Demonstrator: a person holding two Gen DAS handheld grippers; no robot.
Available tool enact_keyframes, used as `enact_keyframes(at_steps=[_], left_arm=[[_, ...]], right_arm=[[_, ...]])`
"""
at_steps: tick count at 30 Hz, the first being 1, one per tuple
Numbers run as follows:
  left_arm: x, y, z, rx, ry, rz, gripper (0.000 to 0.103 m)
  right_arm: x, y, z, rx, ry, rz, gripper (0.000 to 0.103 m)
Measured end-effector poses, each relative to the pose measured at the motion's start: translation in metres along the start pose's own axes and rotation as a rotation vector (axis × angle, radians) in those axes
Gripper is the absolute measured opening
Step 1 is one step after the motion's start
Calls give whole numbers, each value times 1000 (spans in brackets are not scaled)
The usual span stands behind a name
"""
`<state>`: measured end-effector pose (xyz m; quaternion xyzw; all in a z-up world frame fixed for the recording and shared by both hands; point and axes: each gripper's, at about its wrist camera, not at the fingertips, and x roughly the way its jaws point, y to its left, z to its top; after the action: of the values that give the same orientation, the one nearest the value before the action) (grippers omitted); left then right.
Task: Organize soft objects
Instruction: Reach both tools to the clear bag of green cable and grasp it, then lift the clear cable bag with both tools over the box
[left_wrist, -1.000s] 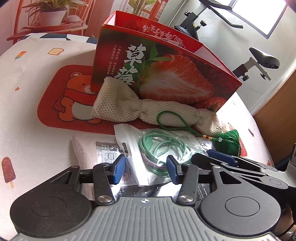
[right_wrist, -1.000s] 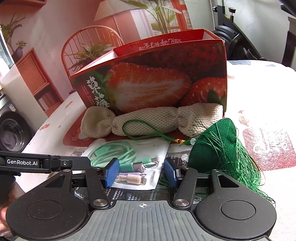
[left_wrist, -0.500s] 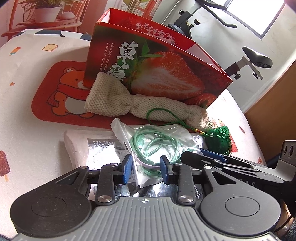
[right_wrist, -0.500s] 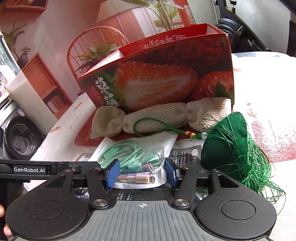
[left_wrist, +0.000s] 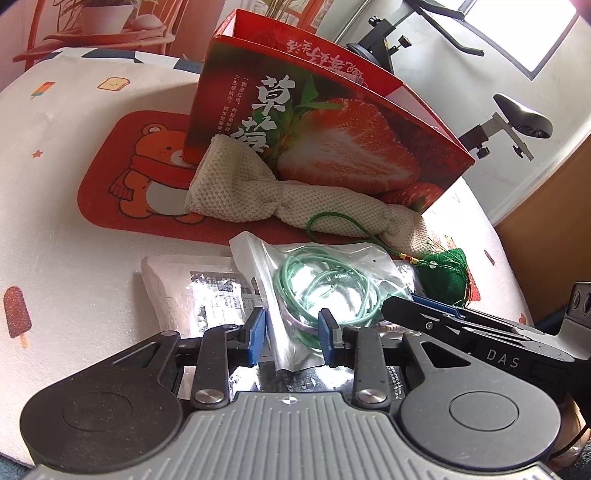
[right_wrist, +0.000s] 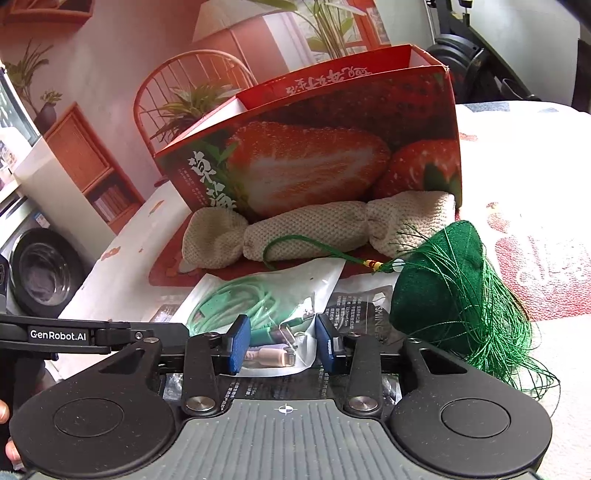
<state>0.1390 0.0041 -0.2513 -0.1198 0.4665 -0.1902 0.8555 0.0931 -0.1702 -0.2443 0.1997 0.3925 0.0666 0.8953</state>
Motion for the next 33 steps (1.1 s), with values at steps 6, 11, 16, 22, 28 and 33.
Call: enact_keyframes(at_steps=[6, 11, 16, 22, 28, 33], left_arm=[[1, 0, 0, 0, -1, -1, 33], [1, 1, 0, 0, -2, -5, 33], [-1, -1, -1, 6, -6, -8, 29], [-10, -3, 0, 11, -32, -13, 25], [-31, -4, 2, 6, -116, -48, 25], [-51, -14, 12, 49, -208, -67, 25]], right_arm=[[0, 1, 0, -12, 1, -2, 35], [0, 0, 0, -15, 2, -3, 35], [0, 0, 2, -15, 6, -6, 35], [-7, 8, 3, -32, -17, 4, 34], [-24, 17, 9, -79, -88, 20, 33], [-41, 27, 23, -147, -172, 30, 33]])
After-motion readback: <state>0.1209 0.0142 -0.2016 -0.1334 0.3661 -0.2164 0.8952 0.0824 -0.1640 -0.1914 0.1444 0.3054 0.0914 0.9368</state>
